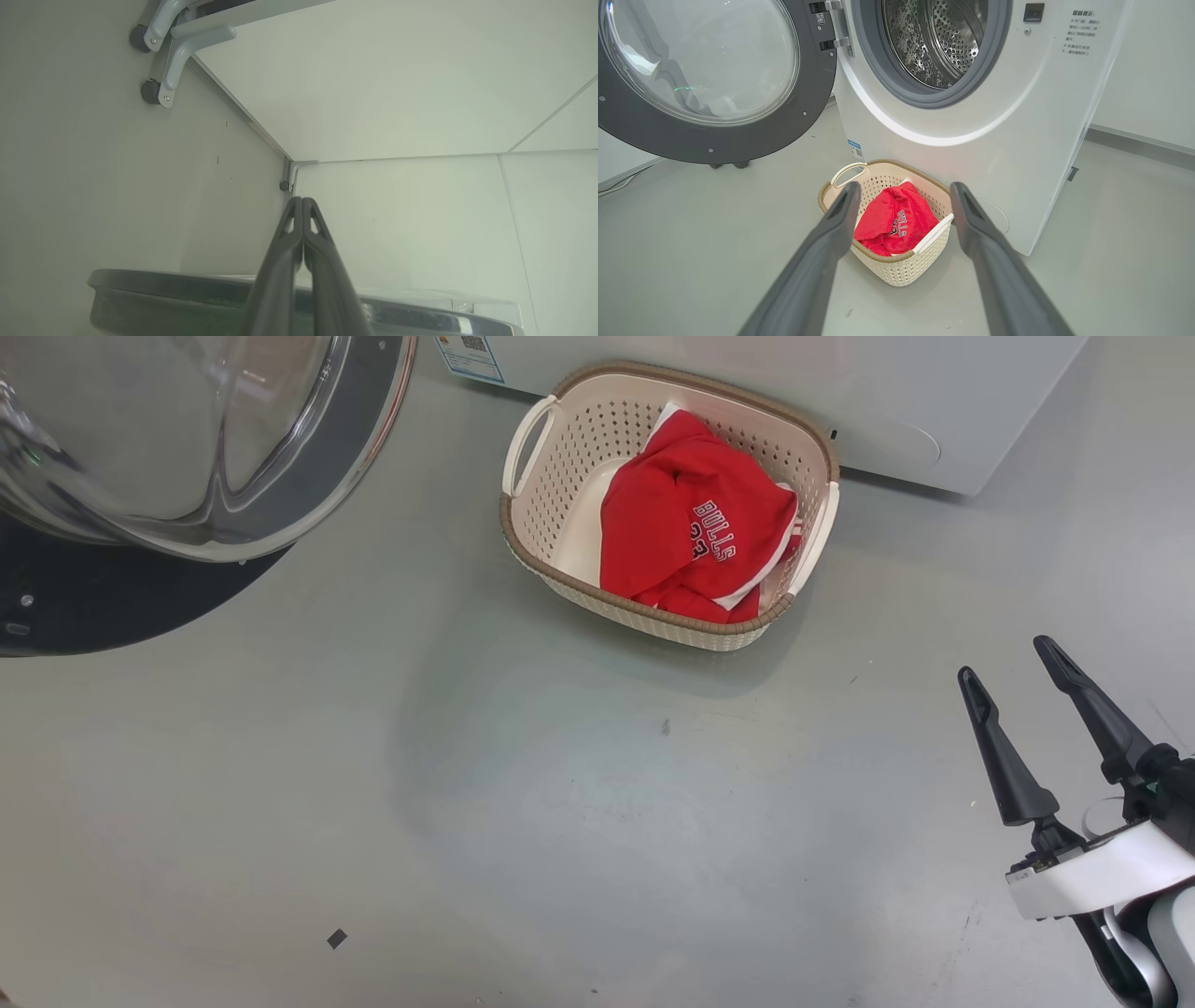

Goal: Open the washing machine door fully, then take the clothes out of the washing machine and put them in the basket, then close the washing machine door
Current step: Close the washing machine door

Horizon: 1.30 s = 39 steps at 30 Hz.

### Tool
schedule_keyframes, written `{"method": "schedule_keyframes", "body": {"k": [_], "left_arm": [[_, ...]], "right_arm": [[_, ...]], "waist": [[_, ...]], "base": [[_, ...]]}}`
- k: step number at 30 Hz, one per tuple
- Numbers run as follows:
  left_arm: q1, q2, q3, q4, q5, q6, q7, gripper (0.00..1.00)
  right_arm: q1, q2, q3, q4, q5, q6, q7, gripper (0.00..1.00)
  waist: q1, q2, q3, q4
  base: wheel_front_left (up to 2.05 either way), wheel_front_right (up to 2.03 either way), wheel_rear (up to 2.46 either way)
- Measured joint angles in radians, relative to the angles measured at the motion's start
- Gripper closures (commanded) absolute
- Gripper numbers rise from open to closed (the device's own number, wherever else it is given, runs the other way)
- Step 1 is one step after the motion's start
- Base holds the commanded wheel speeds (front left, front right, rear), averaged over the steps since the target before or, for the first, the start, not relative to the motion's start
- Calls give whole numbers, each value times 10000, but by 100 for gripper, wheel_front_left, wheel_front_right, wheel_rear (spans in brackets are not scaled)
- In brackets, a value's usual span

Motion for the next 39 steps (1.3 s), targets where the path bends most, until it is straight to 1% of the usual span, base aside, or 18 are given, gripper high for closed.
{"method": "schedule_keyframes", "body": {"k": [5, 11, 16, 20, 29, 39], "left_arm": [[-364, 94, -65, 458, 123, -2, 56, 100], [-739, 249, -82, 949, 527, -2, 119, 100], [-848, 293, -224, 1308, 652, -2, 324, 100], [-902, 437, -380, 1580, 940, -2, 531, 100], [-971, 675, -709, 1964, 1429, -2, 917, 100], [-1134, 729, -884, 2180, 1584, -2, 1570, 100]], "right_arm": [[-1, -42, -6, -42, 0, 0, 0, 0], [-2, -61, -6, -86, 0, 0, 0, 0], [-2, -63, -13, -86, 2, 0, -2, 0], [-2, -63, -25, -86, 4, 0, -2, 0], [-2, -59, -25, -86, 17, 0, -4, 0], [-3, -12, 0, -73, 79, 0, -13, 0]], "waist": [[0, 0, 6, -49], [0, 0, 21, -127], [0, 0, 12, -178], [0, 0, -9, -196], [0, 0, -59, -155], [0, 0, -181, -19]], "base": [[0, 0, 0], [0, 0, 0], [0, 0, 0], [0, 0, 0], [0, 0, 0], [0, 0, 0]]}}
